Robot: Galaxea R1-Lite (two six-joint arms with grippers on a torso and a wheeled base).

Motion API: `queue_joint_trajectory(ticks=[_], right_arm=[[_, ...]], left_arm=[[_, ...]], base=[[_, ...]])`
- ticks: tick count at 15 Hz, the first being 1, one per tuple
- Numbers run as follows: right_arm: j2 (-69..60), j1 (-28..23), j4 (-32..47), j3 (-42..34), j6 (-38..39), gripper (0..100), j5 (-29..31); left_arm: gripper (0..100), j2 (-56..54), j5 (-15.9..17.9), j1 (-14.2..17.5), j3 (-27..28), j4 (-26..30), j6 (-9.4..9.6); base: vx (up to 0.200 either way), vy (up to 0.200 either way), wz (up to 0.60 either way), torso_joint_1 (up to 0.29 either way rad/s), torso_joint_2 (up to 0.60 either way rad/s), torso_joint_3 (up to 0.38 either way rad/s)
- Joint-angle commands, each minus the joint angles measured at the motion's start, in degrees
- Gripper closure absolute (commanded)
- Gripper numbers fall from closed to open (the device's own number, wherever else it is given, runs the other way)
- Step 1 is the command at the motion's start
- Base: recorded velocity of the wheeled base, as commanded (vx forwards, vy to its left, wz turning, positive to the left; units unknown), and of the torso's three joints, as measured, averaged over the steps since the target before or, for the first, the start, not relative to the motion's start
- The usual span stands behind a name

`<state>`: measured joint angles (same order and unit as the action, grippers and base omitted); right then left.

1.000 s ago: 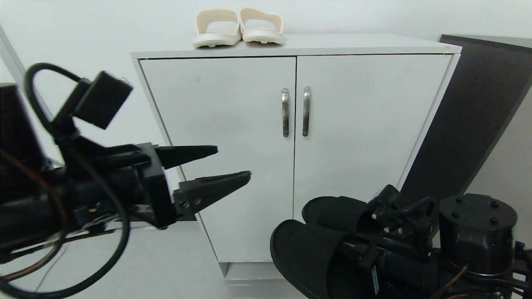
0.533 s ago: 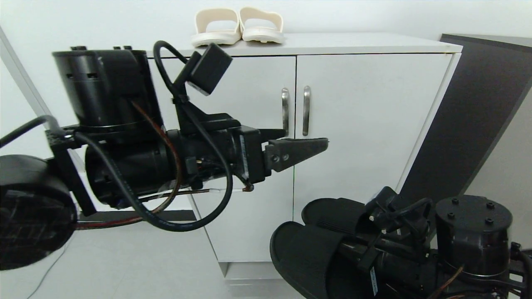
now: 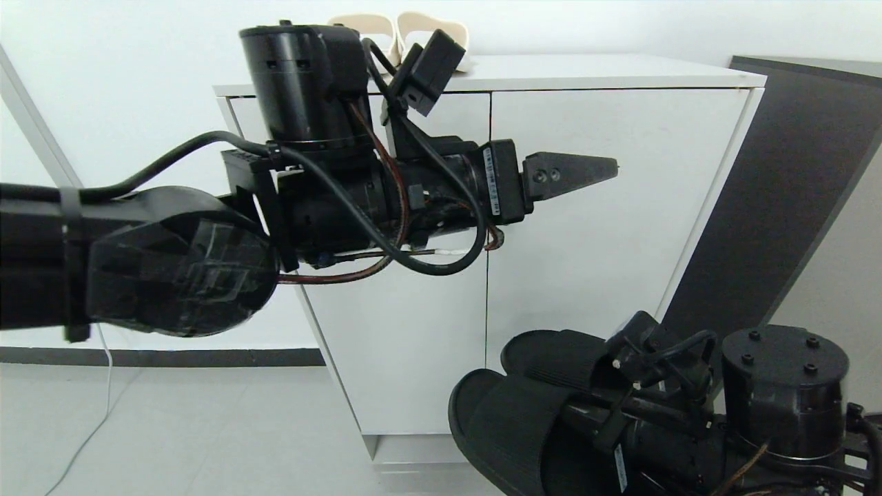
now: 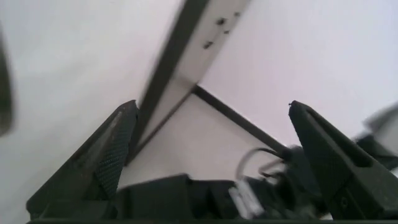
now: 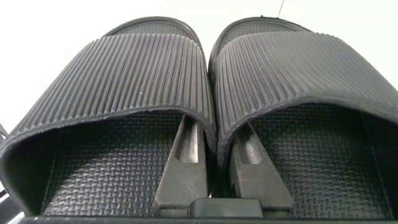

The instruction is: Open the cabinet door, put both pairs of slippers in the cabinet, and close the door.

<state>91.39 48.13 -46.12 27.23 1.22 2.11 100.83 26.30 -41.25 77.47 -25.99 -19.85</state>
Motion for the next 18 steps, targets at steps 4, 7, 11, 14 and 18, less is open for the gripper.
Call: queue_joint_trajectory(ticks=[4,7,11,14,18], right_arm=[[0.10,0.04,-0.03,0.01,0.01,100,0.00],[0.10,0.04,-0.03,0.01,-0.08,100,0.09],[0.19,0.04,-0.03,0.01,-0.08,100,0.09],[0.19,0.04,-0.03,0.01,-0.16,100,0.09],[0.19,0.04,-0.03,-0.08,-0.25,100,0.09]], left_arm=[[0,4.11,-8.63,0.38,2.42,0.50,3.67],[0,4.20,-10.83,2.58,3.12,0.59,3.67],[0,4.64,-10.83,3.99,3.21,0.59,3.67],[0,6.84,-10.83,4.16,5.06,0.59,3.59],[0,10.00,-10.74,4.16,8.93,1.38,3.59]], base=[[0.000,0.000,0.00,0.000,0.00,0.000],[0.000,0.000,0.00,0.000,0.00,0.000],[0.000,0.000,0.00,0.000,0.00,0.000],[0.000,0.000,0.00,0.000,0.00,0.000],[0.000,0.000,0.00,0.000,0.00,0.000]])
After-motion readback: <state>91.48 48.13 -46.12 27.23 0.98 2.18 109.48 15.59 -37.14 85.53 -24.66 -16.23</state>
